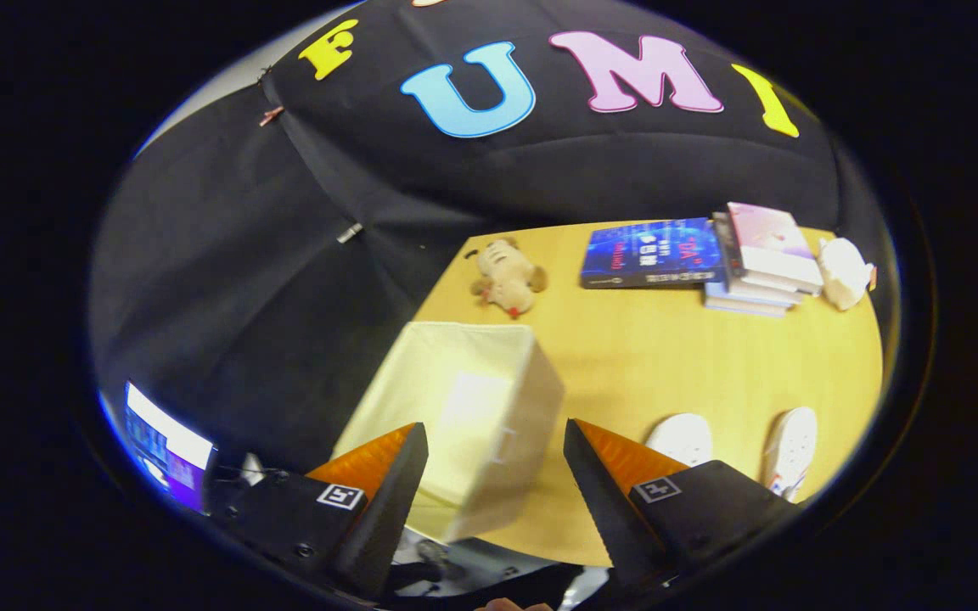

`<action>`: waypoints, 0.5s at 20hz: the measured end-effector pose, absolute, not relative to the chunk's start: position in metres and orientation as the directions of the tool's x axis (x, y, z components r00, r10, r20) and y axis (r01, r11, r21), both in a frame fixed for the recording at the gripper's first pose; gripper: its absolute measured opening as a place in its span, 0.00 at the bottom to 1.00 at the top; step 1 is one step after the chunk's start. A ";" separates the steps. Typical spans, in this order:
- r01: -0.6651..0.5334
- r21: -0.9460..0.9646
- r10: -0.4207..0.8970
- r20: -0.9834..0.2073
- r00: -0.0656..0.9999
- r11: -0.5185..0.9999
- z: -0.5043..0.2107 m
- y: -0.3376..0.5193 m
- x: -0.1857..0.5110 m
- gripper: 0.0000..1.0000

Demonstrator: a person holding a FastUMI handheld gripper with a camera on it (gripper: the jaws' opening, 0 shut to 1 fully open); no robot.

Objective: Open the storage box then place both shoes into the box .Put the left shoe in first, then the right shoe, with the right side of both shoes facing outward in a uniform manner.

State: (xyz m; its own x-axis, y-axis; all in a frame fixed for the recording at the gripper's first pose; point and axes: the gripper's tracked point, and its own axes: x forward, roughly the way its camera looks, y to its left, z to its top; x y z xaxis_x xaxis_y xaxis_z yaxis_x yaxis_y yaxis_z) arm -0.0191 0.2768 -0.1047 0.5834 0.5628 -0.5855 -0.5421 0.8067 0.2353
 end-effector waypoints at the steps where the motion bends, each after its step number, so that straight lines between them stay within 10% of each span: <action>1: -0.537 0.192 0.530 -0.603 0.596 0.822 -0.115 0.256 -0.015 0.99; 10: -0.526 0.019 0.350 -0.767 0.538 0.850 -0.224 0.128 -0.017 0.99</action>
